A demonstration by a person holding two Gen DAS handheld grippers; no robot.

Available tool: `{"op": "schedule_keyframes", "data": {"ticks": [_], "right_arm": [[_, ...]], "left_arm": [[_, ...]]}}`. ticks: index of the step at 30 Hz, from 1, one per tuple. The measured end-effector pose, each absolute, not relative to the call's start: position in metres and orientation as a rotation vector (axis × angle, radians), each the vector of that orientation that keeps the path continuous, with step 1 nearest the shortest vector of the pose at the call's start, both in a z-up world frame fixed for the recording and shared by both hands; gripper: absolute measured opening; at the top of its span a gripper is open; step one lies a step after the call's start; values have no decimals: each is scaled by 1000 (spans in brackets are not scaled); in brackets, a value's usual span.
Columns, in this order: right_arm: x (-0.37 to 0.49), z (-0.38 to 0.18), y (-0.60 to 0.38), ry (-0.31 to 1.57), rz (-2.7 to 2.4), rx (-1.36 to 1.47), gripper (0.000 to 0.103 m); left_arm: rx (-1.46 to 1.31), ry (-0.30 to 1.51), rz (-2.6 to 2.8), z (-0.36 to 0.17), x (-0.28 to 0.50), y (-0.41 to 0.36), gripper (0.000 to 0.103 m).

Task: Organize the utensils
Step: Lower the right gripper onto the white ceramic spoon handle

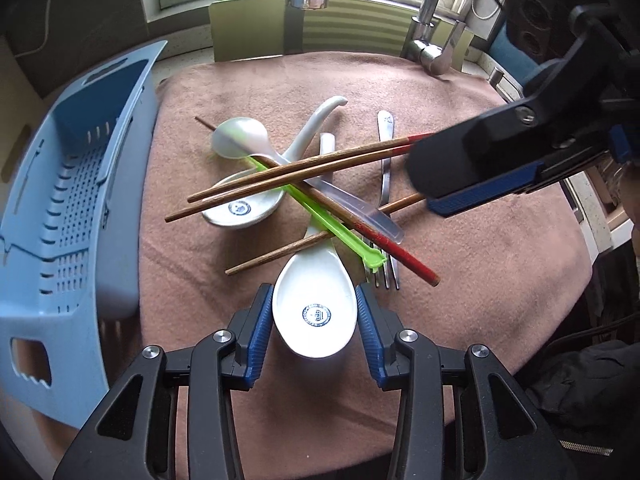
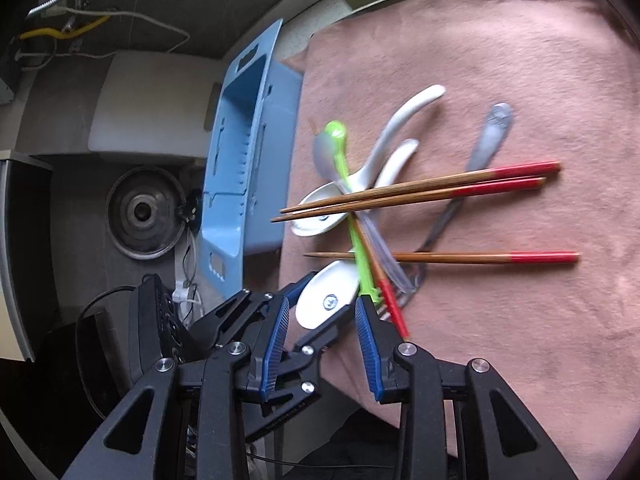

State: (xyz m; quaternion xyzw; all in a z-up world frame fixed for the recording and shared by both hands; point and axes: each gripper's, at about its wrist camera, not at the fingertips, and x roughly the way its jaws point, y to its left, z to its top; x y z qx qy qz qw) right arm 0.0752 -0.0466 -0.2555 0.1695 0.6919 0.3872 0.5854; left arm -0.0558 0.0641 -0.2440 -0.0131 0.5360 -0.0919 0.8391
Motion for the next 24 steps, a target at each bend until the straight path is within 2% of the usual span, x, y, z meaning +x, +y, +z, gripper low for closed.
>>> {"op": "schedule_keyframes", "data": {"ticks": [2,3,13,24], "right_arm": [[75,-260,-33,1620,912,383,28],[76,-264,-26,1627,902,370,23],[77,-300,1,1732,828,408,23],[92,-295,-8,1675,729,273,22]], "left_arm": [[-41,1129,-189,-245,-58,65,39],[-49,1124,-187,-245,-59,65,39],[-94,1096,-188,-241,-65,68,39],[-89,1111,-195,-244,-67,66,39]]}}
